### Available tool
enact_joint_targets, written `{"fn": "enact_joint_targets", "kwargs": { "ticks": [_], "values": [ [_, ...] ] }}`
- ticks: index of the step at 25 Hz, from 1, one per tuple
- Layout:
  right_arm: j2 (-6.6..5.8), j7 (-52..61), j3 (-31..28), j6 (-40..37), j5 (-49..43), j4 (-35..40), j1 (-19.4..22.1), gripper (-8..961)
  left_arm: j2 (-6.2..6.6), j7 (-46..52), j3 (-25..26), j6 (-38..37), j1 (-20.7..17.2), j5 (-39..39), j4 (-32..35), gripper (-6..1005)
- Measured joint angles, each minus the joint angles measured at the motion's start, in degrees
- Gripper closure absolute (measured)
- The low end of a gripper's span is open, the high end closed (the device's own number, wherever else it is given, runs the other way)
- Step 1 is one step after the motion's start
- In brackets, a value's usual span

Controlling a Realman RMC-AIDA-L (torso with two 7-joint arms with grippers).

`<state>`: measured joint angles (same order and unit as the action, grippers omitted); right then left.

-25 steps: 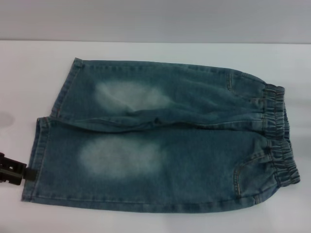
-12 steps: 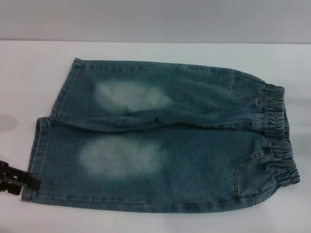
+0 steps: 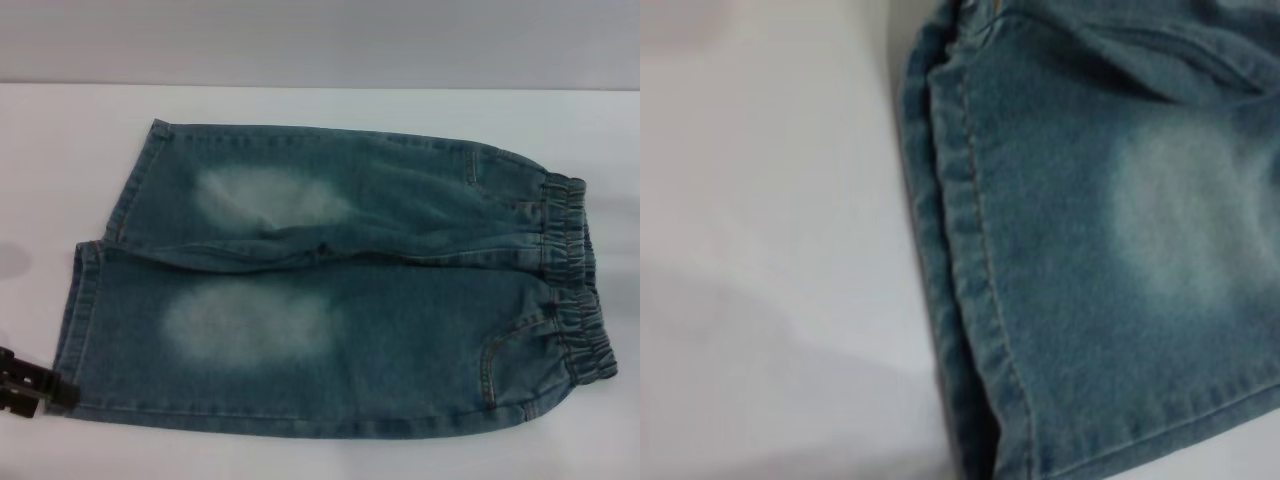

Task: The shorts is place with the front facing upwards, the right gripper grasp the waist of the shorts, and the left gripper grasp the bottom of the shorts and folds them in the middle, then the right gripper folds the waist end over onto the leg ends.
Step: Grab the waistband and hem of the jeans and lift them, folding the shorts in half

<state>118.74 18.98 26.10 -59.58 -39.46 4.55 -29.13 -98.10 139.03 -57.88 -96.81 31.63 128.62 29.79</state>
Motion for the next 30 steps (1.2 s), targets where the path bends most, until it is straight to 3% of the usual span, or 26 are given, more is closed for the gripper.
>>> {"fn": "enact_joint_targets", "kwargs": {
  "ticks": [7, 30],
  "values": [
    [-0.07, 0.0, 0.1, 0.0, 0.0, 0.0, -0.1, 412, -1.08, -0.1, 0.4, 0.3, 0.5, 2.5, 0.0, 185],
    [-0.09, 0.0, 0.5, 0.0, -0.4, -0.3, 0.1, 413, -1.83, -0.2, 0.4, 0.5, 1.4, 4.6, 0.3, 185]
  ]
}}
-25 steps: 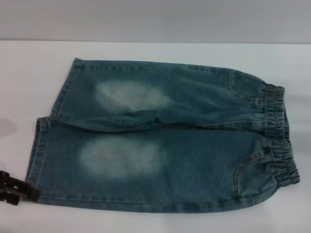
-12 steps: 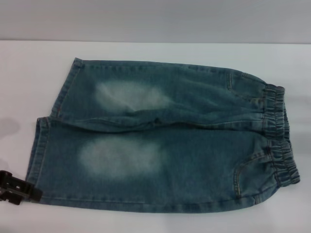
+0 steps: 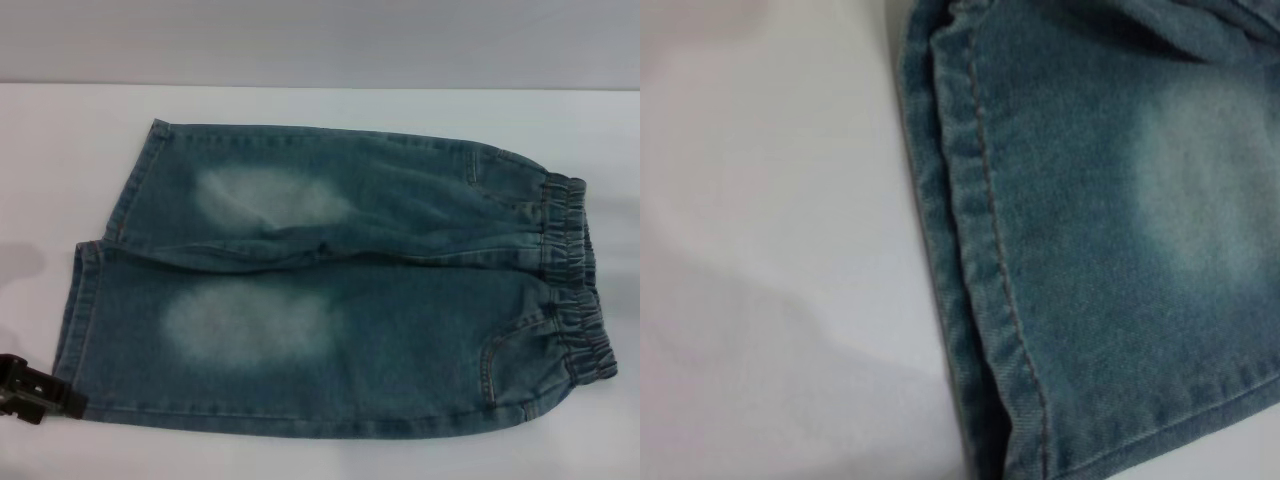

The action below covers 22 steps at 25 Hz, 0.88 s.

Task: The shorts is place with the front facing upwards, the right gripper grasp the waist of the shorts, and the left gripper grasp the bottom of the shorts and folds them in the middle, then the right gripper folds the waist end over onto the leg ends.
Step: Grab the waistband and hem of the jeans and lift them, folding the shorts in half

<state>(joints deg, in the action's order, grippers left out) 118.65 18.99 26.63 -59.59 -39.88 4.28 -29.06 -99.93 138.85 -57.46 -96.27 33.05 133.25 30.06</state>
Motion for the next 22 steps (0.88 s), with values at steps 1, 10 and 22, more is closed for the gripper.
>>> {"fn": "enact_joint_targets", "kwargs": {
  "ticks": [1, 10, 22],
  "values": [
    [0.0, 0.0, 0.0, 0.0, 0.0, 0.0, 0.0, 413, 0.0, 0.0, 0.0, 0.0, 0.0, 0.0, 0.0, 185],
    [0.0, 0.0, 0.0, 0.0, 0.0, -0.1, 0.2, 412, 0.14, -0.2, 0.6, -0.3, 0.2, 0.1, 0.3, 184],
    [0.0, 0.0, 0.1, 0.1, 0.0, -0.1, 0.1, 412, 0.1, -0.4, 0.6, 0.2, 0.4, 0.2, 0.1, 184]
  ]
}}
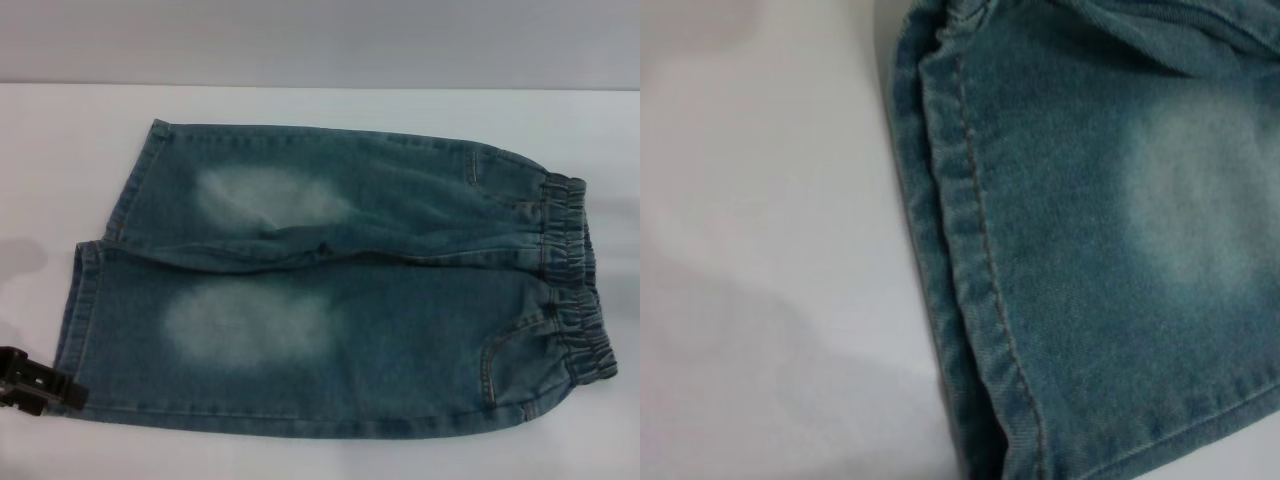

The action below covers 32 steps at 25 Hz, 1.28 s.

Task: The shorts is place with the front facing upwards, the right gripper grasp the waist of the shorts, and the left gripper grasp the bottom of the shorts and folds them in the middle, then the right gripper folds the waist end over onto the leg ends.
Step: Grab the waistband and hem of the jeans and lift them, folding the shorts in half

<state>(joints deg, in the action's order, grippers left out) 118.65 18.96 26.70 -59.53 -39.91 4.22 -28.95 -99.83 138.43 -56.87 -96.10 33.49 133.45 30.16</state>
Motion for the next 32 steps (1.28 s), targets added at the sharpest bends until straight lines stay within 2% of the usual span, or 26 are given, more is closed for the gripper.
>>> {"fn": "enact_joint_targets", "kwargs": {
  "ticks": [10, 16, 22, 32],
  "values": [
    [0.08, -1.1, 0.0, 0.2, 0.1, -0.1, -0.2, 412, -0.15, 0.3, 0.1, 0.9, 0.1, 1.7, 0.1, 184],
    [0.09, -1.3, -0.2, 0.5, 0.3, -0.1, -0.3, 412, -0.77, 0.2, 0.3, 0.6, 0.4, 1.8, 0.1, 184],
    [0.09, -1.4, -1.1, 0.6, 0.4, -0.1, -0.4, 412, -1.6, -0.8, 5.1, -2.0, 1.6, 1.7, 0.1, 185],
    [0.05, -1.4, -1.3, 0.6, 0.5, 0.0, -0.3, 413, -2.36, -1.0, 5.3, -1.6, 2.1, 2.0, 0.2, 193]
  ]
}}
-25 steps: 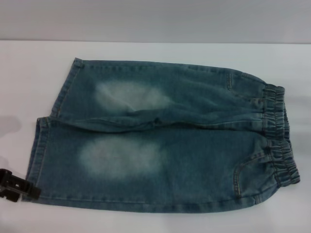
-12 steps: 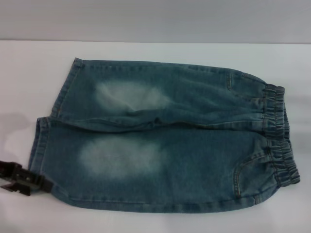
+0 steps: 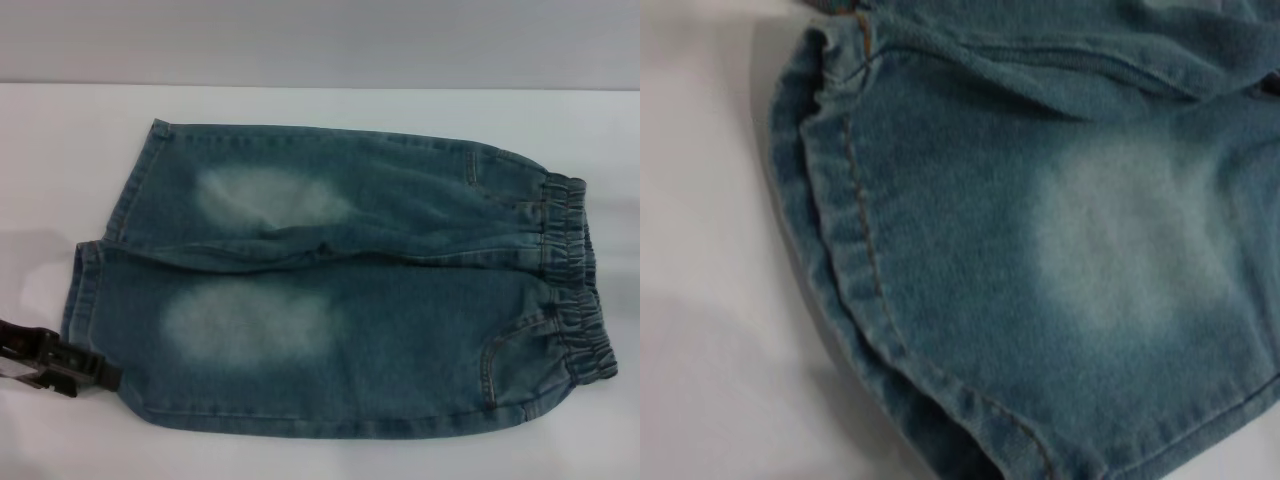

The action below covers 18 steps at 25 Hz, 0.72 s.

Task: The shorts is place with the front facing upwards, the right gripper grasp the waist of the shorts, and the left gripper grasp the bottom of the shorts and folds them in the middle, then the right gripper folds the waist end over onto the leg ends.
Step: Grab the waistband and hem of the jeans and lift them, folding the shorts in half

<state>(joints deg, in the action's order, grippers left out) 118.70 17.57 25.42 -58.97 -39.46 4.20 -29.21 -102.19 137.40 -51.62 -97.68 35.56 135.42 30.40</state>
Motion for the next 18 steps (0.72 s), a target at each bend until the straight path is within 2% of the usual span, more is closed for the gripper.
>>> {"fn": "enact_joint_targets", "kwargs": {
  "ticks": [18],
  "values": [
    [-0.01, 0.0, 0.0, 0.0, 0.0, 0.0, 0.2, 413, -0.11, -1.3, 0.6, 0.4, 0.4, 0.0, 1.0, 211]
  ]
}}
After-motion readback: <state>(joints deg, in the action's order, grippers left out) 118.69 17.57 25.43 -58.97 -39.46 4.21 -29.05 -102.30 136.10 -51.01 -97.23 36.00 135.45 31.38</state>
